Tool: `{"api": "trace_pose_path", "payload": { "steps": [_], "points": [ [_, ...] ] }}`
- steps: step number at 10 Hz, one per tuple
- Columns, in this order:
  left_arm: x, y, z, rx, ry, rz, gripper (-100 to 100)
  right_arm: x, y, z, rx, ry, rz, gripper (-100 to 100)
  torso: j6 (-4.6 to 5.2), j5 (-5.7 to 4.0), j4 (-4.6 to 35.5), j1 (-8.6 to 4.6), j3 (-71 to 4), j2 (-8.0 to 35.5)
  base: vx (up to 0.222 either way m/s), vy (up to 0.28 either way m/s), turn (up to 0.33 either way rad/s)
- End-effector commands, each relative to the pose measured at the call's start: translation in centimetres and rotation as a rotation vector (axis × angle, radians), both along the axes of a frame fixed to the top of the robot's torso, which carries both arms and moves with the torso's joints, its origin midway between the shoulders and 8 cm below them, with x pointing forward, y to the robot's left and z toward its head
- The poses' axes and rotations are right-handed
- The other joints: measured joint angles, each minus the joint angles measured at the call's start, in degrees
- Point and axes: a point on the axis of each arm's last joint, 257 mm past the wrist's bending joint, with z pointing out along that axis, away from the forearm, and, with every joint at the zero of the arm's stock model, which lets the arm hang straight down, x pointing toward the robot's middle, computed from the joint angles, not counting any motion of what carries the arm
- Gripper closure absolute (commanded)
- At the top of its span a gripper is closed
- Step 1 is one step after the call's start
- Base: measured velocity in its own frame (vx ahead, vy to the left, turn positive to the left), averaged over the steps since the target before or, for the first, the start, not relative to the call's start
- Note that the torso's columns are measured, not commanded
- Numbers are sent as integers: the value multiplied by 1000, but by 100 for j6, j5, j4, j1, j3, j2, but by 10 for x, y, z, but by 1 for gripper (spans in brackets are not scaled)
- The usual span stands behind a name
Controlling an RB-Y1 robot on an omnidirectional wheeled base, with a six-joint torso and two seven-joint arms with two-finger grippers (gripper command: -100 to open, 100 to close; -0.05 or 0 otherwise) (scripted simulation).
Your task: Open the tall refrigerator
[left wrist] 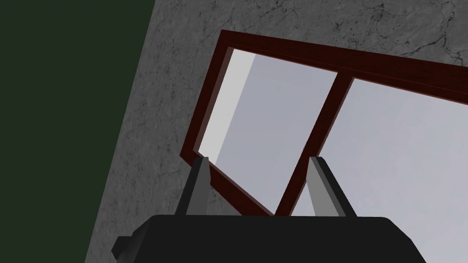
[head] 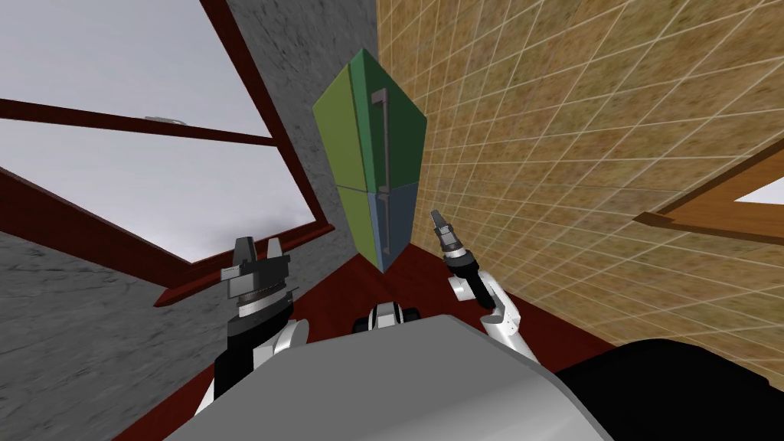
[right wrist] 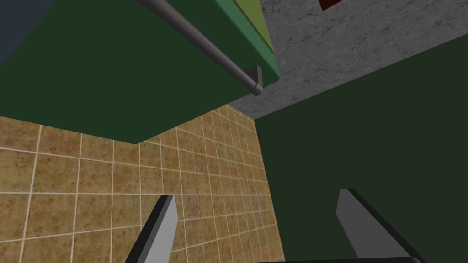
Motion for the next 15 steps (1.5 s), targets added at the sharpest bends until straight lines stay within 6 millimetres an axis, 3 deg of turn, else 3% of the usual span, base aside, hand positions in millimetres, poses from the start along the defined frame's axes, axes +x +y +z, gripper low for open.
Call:
{"api": "trace_pose_path", "payload": {
  "steps": [1, 8, 15],
  "points": [
    [0, 0, 0, 0, 0, 0, 0, 11, 10, -7, -148, -2, -10, -100, 0, -1, 1, -5, 2, 4, 85, 131, -68],
    [0, 0, 0, 0, 0, 0, 0, 36, 19, -24, -476, -21, -45, -100, -1, -1, 1, -9, 3, 7, 79, 101, -48],
    [0, 0, 0, 0, 0, 0, 0, 70, 4, -41, -813, -46, -123, -100, 1, -5, 2, -15, 3, 6, 68, 101, -54]
  ]
}}
